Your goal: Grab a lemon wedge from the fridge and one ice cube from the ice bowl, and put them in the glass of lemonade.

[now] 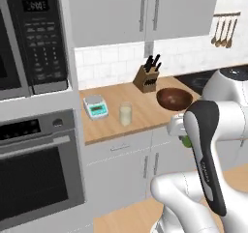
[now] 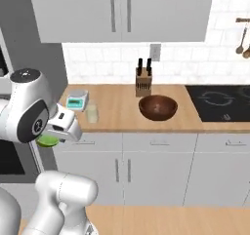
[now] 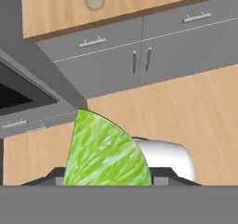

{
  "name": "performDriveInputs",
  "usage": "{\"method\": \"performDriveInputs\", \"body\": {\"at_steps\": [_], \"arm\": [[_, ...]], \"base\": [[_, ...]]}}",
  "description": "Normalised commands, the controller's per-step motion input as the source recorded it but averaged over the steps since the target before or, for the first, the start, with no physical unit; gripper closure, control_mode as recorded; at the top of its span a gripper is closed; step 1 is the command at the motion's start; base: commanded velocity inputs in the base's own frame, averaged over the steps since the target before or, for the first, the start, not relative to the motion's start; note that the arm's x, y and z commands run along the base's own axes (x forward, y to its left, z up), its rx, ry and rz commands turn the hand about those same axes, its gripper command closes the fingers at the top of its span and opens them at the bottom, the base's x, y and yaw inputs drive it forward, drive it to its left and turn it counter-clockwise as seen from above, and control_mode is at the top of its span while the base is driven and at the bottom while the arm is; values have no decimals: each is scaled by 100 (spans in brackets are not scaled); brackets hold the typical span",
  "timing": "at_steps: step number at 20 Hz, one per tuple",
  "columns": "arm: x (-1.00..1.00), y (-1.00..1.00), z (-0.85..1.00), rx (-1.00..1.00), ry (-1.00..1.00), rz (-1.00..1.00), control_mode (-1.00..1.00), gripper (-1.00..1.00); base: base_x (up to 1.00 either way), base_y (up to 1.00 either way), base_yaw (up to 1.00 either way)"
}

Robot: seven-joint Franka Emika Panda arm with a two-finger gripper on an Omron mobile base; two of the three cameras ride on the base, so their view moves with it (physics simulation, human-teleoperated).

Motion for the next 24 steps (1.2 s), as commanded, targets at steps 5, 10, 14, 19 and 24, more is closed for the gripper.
{"method": "performDriveInputs", "body": {"at_steps": [5, 10, 14, 19, 24], "arm": [[0, 0, 0, 0, 0, 0, 100, 100], [0, 0, 0, 0, 0, 0, 100, 100], [0, 0, 0, 0, 0, 0, 100, 100], [0, 0, 0, 0, 0, 0, 100, 100], [0, 0, 0, 0, 0, 0, 100, 100]], "base": [[23, -84, 63], [43, -69, 12], [68, -15, -3], [69, -8, -4], [27, -37, 0]]}}
